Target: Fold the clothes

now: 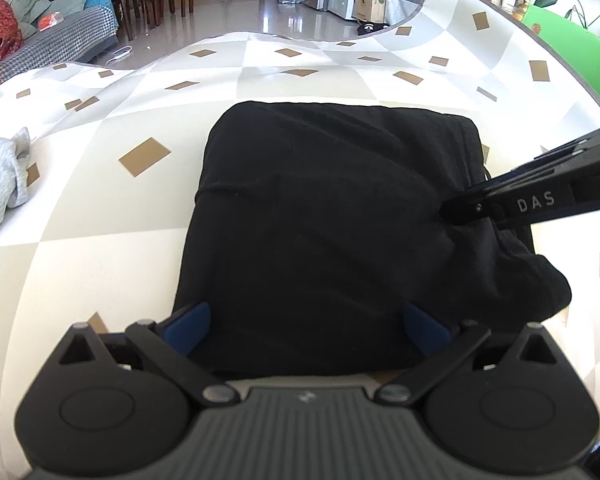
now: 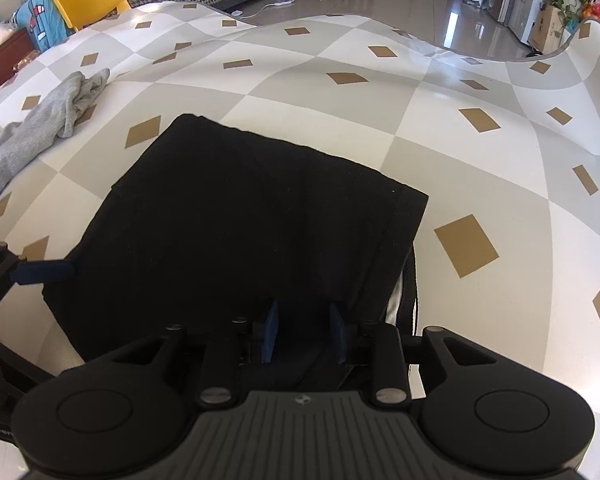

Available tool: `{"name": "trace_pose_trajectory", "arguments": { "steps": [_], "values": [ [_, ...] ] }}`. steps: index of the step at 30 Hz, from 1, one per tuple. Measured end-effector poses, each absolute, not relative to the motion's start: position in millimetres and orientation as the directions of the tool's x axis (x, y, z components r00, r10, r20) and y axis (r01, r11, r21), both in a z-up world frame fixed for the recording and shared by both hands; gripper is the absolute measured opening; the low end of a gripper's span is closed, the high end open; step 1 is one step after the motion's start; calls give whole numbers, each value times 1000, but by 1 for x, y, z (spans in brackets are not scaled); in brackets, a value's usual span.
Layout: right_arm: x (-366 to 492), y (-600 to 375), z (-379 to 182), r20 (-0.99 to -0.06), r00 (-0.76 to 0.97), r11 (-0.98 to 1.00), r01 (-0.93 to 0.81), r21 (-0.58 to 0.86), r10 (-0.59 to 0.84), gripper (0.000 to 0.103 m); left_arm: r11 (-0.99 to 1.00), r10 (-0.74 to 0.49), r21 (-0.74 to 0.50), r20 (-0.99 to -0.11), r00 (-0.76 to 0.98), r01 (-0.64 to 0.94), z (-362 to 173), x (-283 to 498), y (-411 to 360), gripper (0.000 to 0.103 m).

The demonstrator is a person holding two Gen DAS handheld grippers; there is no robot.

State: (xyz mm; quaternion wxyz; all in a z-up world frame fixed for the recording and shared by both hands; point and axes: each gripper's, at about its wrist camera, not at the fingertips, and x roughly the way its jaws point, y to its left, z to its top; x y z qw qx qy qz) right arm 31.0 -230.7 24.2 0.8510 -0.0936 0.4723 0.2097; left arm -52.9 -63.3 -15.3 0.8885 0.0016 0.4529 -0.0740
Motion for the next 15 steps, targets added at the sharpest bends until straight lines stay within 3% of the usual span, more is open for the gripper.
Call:
{"name": "trace_pose_trajectory", "arguments": {
  "steps": [9, 15],
  "values": [
    [37, -224, 38, -750, 541, 905, -385, 182, 381, 28, 995, -100, -81, -806, 583, 59, -9, -76, -47, 103],
    [48, -214, 25, -751, 537, 909, -360, 209, 385, 28, 995, -96, -76, -800, 592, 59, -7, -81, -41, 103]
  ]
}}
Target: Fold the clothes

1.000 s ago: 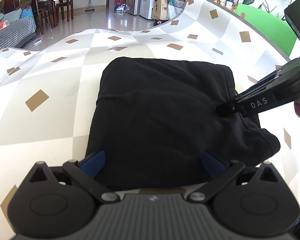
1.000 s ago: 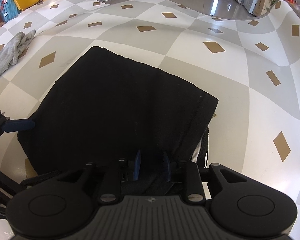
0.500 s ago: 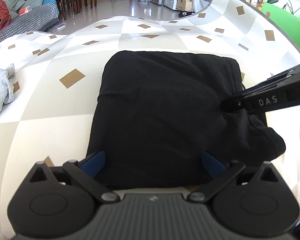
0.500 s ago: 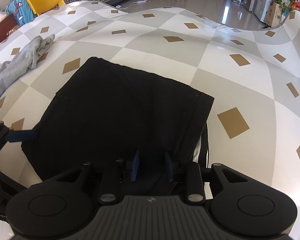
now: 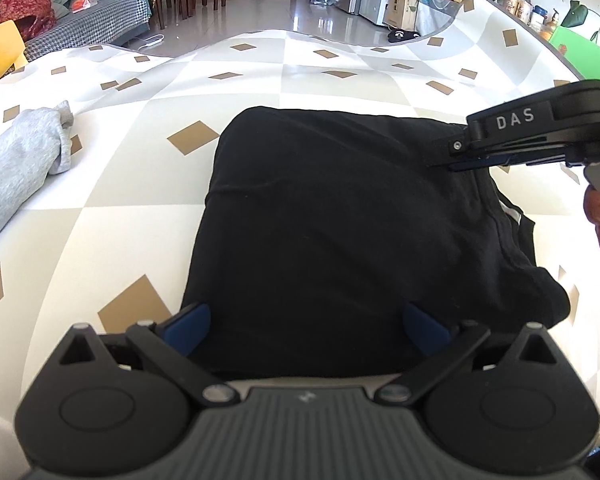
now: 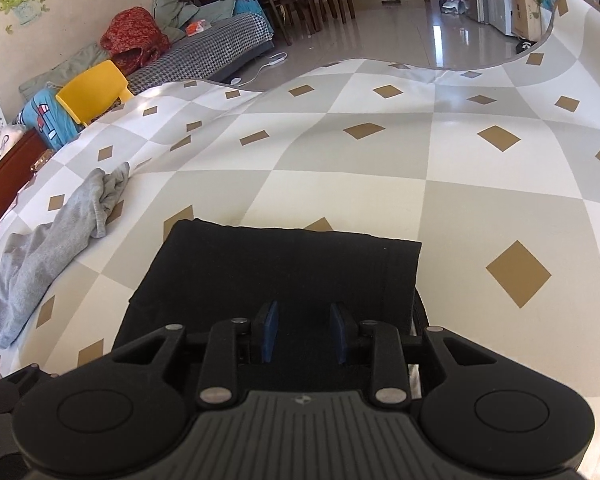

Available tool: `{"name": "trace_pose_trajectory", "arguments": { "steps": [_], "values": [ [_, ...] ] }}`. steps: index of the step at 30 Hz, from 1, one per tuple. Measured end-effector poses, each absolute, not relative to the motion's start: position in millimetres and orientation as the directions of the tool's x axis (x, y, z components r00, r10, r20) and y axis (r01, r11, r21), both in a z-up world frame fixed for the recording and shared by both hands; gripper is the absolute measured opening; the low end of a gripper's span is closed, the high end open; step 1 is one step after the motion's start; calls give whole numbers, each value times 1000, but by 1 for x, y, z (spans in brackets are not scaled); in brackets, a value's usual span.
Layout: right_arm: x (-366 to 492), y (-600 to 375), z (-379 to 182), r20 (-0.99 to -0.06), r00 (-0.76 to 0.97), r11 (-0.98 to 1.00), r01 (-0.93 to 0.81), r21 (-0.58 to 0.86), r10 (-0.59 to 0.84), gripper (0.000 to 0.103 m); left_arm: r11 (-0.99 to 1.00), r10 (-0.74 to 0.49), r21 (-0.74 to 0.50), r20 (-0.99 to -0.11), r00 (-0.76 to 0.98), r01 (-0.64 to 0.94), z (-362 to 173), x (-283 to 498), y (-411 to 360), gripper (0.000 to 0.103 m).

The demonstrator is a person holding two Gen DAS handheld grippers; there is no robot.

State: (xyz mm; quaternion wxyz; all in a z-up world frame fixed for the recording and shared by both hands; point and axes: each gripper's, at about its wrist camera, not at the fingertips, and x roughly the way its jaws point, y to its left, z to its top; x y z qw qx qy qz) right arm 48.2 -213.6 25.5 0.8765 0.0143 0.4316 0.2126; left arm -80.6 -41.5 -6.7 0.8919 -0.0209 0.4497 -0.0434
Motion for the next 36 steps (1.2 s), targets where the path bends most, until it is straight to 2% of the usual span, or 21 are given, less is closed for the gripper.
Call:
{"name": "trace_pose_trajectory", "arguments": {
  "steps": [3, 6, 14, 22, 32, 36],
  "values": [
    [56, -220, 14, -770, 539, 932, -296, 207, 342, 22, 995, -96, -77, -801, 591, 58, -6, -77, -42, 103],
    [57, -221, 13, -773, 543, 938, -282, 202, 330, 20, 995, -96, -74, -802, 590, 61, -7, -75, -44, 103],
    [40, -224, 31, -765, 558, 943, -263, 205, 322, 26, 995, -96, -76, -803, 588, 58, -6, -75, -42, 103],
    [5, -235, 31, -775, 492, 918, -216, 333, 397, 28, 996, -84, -69, -807, 584, 48, -6, -73, -44, 103],
    [-24, -231, 19, -795, 482, 930, -201, 307, 367, 29, 997, -76, -61, -809, 583, 45, -6, -74, -45, 103],
    [-26, -230, 17, -799, 503, 944, -204, 260, 329, 25, 997, -76, -61, -810, 582, 46, -6, -73, -45, 103]
  ]
}}
